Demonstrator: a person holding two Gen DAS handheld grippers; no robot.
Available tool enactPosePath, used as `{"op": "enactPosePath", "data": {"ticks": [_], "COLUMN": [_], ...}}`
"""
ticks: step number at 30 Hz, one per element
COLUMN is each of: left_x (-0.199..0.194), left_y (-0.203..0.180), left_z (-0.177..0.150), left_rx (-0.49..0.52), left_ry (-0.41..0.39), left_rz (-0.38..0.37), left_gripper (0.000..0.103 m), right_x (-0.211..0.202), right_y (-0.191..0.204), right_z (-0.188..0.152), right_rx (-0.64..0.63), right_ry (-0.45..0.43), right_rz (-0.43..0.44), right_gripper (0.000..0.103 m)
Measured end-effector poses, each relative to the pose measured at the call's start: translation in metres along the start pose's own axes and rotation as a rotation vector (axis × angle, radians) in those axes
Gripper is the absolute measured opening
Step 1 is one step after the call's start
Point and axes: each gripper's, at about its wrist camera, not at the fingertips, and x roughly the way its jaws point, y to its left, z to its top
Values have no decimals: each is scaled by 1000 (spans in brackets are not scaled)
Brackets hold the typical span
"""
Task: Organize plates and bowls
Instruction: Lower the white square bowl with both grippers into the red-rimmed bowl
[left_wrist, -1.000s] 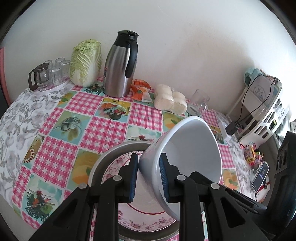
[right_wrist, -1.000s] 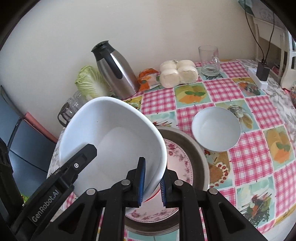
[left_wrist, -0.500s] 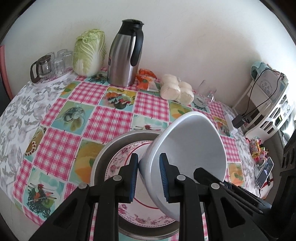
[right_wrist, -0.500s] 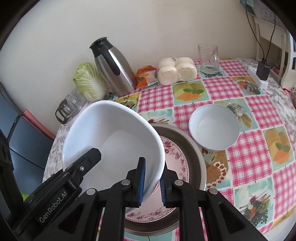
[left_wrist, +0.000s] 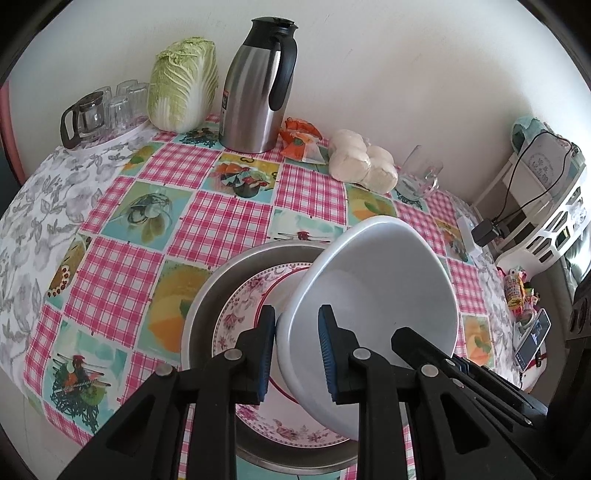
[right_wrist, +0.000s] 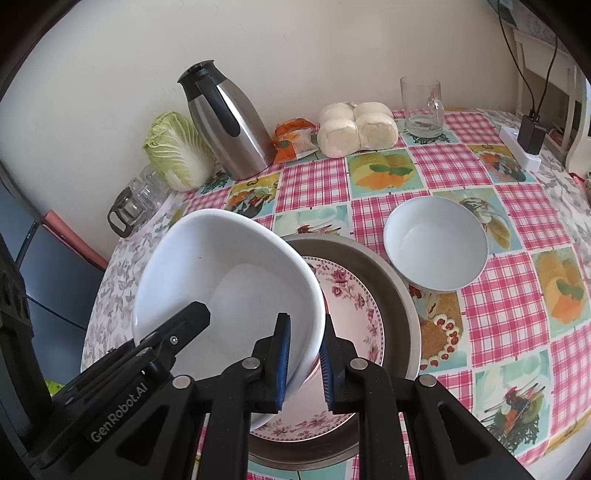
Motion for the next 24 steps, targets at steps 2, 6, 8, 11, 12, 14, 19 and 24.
{"op": "enactPosePath", "data": {"ticks": [2, 6, 8, 11, 12, 14, 19, 24], "left_x": [1, 4, 6, 8, 9, 11, 11, 10], "left_y": [0, 2, 3, 5, 6, 7, 11, 17], "left_z": [0, 0, 0, 0, 0, 0, 1, 3], "left_rx": [-1, -7, -10, -14, -19, -26, -41, -56], "left_ry": [6, 17, 22, 28, 31, 38, 36, 29], "left_rz": [4, 7, 11, 17, 17, 16, 10, -1], "left_gripper": [24, 24, 24, 24, 24, 24, 24, 25], "right_x": [1, 4, 7, 9, 10, 11, 11, 12], "right_y": [1, 1, 1, 3, 3, 3, 3, 1], "right_z": [0, 0, -1, -1, -1, -2, -2, -2], "right_rx": [2, 9, 13, 11, 10, 10, 10, 15], "right_ry": [3, 19, 25, 29, 30, 35, 32, 28], "right_rz": [-2, -5, -8, -12, -11, -11, -4, -4], "right_gripper": [18, 18, 18, 19, 19, 20, 22, 23]}}
